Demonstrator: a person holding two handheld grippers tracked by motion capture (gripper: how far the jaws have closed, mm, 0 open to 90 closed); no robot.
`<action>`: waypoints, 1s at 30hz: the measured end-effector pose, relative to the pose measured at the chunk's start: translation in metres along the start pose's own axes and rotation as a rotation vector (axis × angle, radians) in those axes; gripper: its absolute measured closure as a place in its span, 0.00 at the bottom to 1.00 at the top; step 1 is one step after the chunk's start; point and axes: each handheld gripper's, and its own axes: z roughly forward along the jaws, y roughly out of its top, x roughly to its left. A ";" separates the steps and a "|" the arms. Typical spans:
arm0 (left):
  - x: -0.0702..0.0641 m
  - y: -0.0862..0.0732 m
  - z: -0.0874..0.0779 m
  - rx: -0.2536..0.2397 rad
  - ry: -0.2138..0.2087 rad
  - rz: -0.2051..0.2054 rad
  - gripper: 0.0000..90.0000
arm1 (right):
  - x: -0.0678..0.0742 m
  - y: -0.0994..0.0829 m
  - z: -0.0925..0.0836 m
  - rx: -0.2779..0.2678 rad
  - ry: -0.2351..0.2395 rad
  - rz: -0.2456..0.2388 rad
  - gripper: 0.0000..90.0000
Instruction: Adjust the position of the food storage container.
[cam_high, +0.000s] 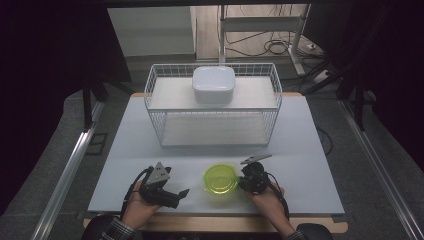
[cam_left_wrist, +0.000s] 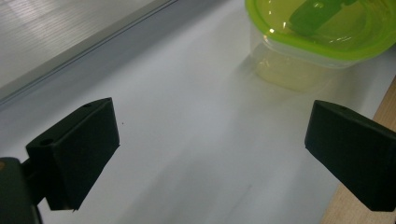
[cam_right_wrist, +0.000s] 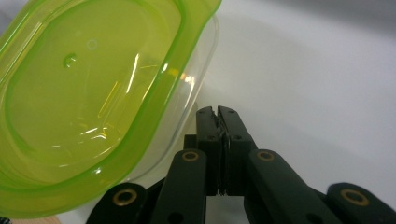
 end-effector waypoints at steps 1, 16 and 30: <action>0.000 0.000 0.000 0.000 0.000 0.000 0.03 | 0.001 0.001 0.002 -0.001 0.002 -0.005 0.98; 0.001 -0.001 -0.001 -0.003 -0.001 -0.006 0.03 | 0.011 0.019 0.019 -0.007 0.013 -0.075 0.97; 0.006 -0.002 -0.008 -0.012 0.032 -0.010 0.04 | -0.009 0.014 -0.019 -0.117 -0.080 -0.103 0.72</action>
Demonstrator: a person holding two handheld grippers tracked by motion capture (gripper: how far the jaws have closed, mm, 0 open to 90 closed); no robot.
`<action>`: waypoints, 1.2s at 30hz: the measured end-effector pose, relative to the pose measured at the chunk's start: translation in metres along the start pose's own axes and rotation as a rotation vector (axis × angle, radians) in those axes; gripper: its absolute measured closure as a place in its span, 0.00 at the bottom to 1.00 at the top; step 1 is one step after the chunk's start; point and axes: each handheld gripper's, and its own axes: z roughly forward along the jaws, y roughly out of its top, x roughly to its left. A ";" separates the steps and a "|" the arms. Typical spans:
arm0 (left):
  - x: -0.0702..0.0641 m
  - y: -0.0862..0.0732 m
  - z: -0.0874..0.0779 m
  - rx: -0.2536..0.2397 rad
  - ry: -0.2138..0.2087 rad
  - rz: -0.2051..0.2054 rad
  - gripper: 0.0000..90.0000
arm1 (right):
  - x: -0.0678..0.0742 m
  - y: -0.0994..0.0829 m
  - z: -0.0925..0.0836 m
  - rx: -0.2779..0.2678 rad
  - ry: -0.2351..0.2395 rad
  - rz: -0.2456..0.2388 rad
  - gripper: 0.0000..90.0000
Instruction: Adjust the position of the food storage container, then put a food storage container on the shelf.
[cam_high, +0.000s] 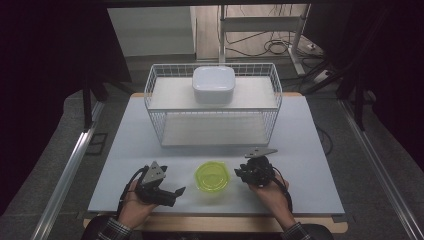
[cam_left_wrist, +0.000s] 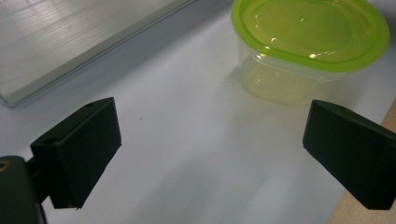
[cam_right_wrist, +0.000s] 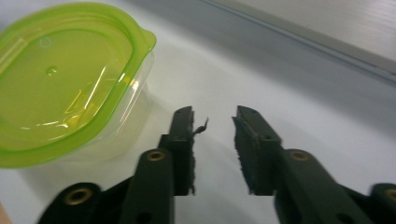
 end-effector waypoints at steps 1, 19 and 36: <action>0.000 0.000 -0.001 -0.003 0.001 -0.003 0.04 | 0.000 0.000 0.000 0.000 0.000 0.000 0.72; 0.005 -0.002 -0.002 0.004 0.013 -0.032 0.03 | -0.010 -0.008 -0.022 -0.073 0.014 -0.043 0.24; 0.003 -0.003 0.002 0.013 0.003 -0.005 0.02 | -0.007 -0.004 -0.019 -0.090 0.051 -0.016 0.03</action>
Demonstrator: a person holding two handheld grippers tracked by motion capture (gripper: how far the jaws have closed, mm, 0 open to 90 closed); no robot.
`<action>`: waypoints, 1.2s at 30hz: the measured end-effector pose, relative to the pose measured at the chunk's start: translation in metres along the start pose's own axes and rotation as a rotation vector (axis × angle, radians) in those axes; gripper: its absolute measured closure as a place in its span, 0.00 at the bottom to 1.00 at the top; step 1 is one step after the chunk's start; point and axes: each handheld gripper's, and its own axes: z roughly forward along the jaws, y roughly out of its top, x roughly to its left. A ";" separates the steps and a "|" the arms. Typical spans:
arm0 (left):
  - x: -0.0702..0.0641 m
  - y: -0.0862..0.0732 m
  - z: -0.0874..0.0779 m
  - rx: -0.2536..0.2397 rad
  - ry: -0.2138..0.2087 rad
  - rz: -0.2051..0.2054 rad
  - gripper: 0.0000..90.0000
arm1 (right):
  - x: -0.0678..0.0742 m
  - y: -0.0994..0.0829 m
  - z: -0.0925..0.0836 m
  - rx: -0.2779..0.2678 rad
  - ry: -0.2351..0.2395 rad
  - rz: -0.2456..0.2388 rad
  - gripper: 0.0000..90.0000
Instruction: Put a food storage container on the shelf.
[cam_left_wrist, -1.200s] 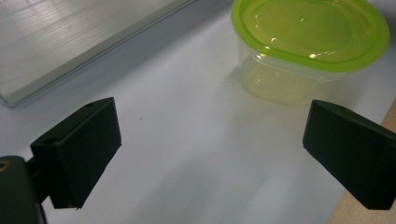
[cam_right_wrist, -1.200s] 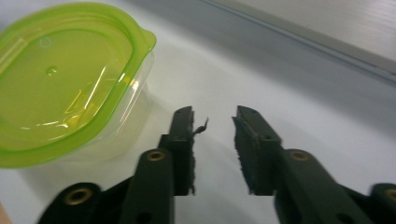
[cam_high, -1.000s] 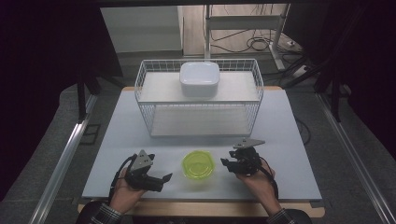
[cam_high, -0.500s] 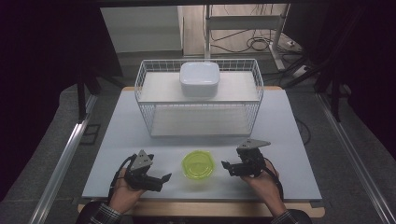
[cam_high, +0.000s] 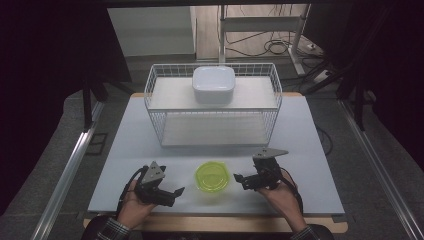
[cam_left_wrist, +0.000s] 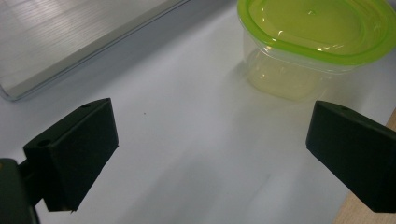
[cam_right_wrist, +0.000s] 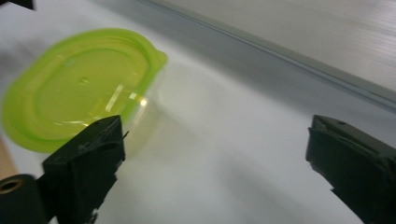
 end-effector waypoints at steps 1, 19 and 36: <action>0.000 0.000 0.000 0.001 0.000 -0.001 0.02 | 0.001 0.001 0.000 -0.003 0.011 0.011 0.02; -0.001 0.001 0.001 0.009 0.002 0.009 0.02 | 0.010 0.016 0.013 0.024 0.183 0.162 0.51; -0.002 0.001 0.002 0.020 0.005 0.020 0.02 | 0.003 0.018 0.028 0.063 0.247 0.291 0.68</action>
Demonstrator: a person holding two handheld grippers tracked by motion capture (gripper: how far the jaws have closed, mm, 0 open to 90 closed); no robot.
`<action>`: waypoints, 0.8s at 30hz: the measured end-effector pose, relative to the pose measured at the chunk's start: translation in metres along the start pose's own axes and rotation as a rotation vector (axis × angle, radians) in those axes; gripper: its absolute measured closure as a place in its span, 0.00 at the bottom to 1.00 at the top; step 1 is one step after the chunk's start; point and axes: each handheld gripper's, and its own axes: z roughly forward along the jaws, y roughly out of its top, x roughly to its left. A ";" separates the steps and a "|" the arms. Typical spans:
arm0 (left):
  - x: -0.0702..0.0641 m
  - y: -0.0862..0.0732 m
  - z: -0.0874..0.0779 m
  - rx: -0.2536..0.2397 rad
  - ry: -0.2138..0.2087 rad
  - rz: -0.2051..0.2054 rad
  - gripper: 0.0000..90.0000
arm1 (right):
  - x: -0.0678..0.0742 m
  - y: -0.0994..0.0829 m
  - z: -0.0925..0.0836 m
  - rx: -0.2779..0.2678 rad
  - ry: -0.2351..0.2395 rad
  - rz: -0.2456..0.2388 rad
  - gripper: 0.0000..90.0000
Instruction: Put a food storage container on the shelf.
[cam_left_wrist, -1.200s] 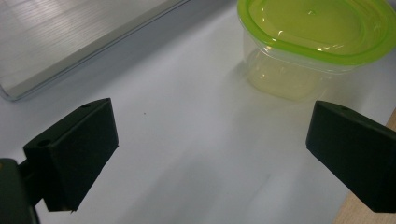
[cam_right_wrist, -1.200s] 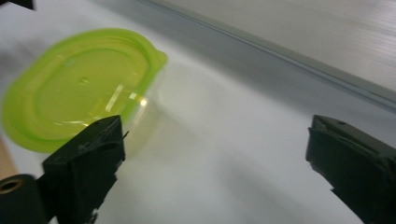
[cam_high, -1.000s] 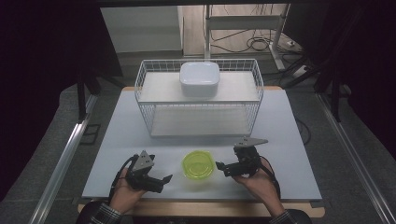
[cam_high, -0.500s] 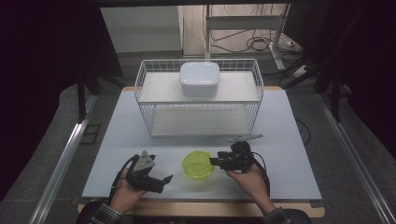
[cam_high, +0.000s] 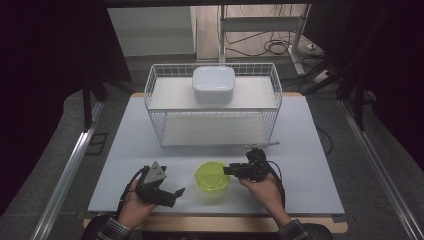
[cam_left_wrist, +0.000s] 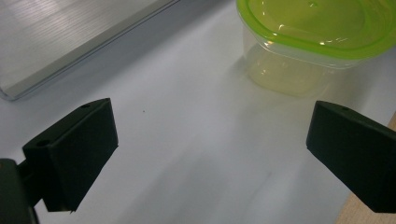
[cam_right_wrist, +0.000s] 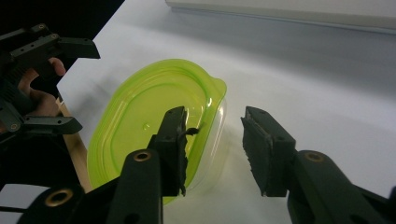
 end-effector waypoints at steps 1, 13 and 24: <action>0.000 0.000 0.000 0.000 0.000 0.000 0.02 | 0.000 0.000 0.001 0.002 0.004 0.003 0.68; 0.000 0.000 0.001 0.003 0.000 0.003 0.02 | -0.010 0.002 0.009 0.025 0.097 0.119 0.85; 0.000 0.000 0.000 0.003 0.004 0.005 0.02 | -0.006 0.004 0.010 0.023 0.150 0.157 0.91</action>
